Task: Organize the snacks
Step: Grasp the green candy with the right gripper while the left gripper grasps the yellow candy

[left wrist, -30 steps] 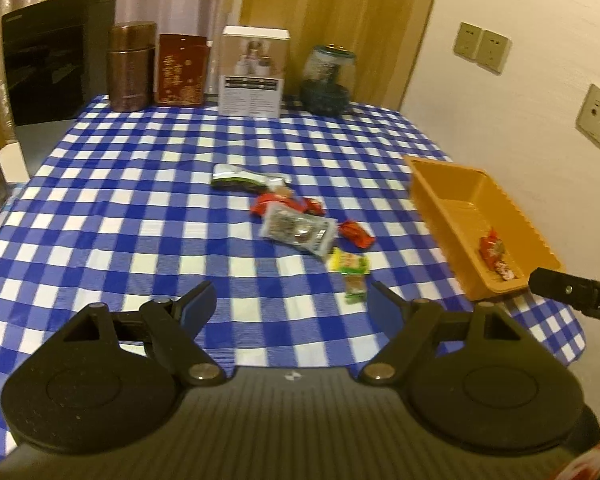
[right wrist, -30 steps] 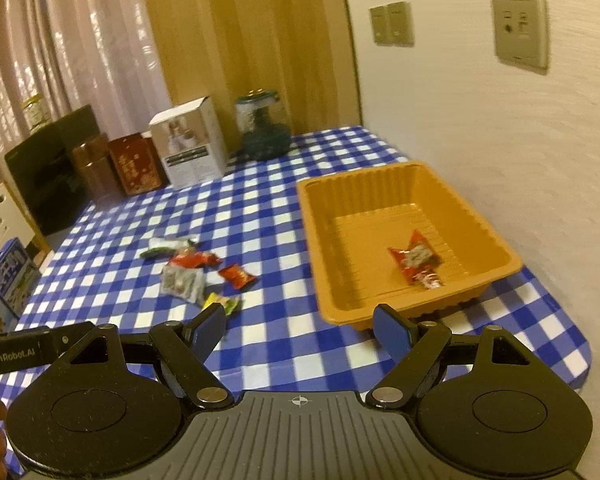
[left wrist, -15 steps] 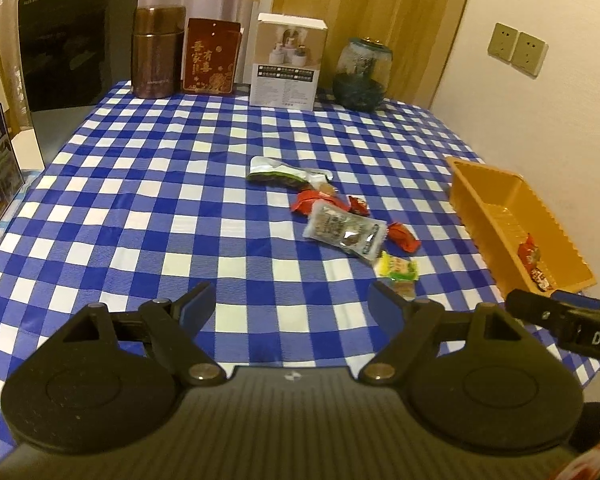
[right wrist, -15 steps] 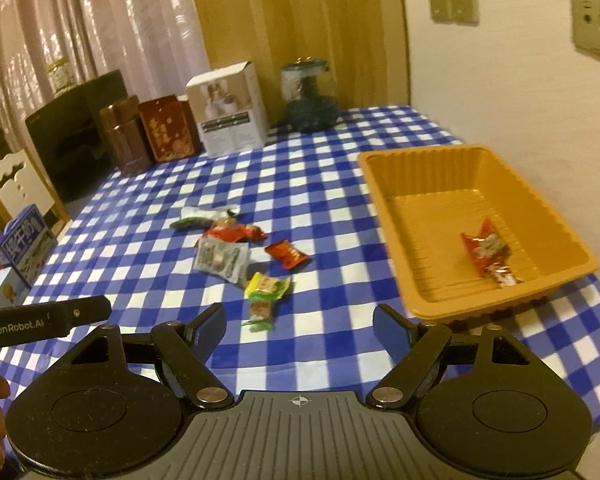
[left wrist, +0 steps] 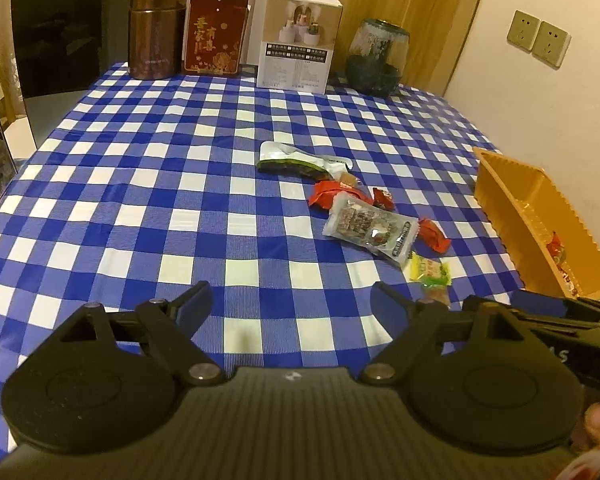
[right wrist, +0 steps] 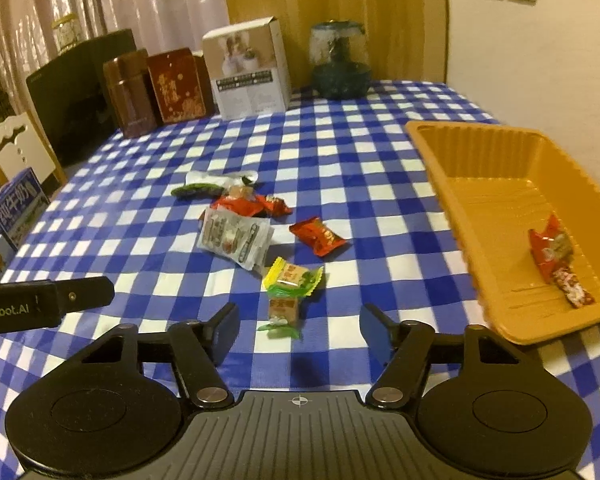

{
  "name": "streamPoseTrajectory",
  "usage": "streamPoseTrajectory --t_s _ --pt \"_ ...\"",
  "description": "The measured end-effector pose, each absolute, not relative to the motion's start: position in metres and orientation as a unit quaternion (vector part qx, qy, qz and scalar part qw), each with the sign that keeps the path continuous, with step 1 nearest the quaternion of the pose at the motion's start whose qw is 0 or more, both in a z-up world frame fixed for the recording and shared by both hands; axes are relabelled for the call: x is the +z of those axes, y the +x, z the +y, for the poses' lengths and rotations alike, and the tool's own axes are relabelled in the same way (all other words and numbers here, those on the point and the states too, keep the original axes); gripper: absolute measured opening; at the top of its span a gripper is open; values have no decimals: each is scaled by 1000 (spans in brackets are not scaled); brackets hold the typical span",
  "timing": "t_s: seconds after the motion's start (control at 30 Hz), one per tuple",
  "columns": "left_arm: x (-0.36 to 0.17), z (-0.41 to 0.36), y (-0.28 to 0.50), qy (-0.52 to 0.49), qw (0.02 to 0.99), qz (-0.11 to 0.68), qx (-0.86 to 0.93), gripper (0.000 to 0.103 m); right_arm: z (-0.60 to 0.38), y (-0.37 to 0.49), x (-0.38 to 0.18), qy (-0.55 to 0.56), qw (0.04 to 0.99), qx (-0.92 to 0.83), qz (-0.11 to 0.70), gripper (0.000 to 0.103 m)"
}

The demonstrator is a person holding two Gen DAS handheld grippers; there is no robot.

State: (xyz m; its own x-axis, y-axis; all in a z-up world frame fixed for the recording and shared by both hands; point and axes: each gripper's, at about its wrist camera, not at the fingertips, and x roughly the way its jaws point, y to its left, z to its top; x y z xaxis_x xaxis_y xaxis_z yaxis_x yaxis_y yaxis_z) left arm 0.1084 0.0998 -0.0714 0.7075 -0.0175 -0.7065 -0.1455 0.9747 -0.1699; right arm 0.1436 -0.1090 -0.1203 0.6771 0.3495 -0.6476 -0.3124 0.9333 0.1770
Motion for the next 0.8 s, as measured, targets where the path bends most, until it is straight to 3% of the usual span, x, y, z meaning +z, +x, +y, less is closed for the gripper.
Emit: streamPoseTrajectory --t_s 0.27,0.47,0.53,0.8 --pt "-87 103 122 -99 913 394 36 85 -91 163 -144 13 910 186 371 48" --pt "-97 106 126 -103 909 402 36 85 -84 169 -153 5 907 188 375 32" --pt "-99 106 126 -103 908 404 36 85 -84 168 -153 2 908 187 374 21" --pt "-99 102 129 -101 908 406 30 85 -99 170 -142 4 923 154 353 21"
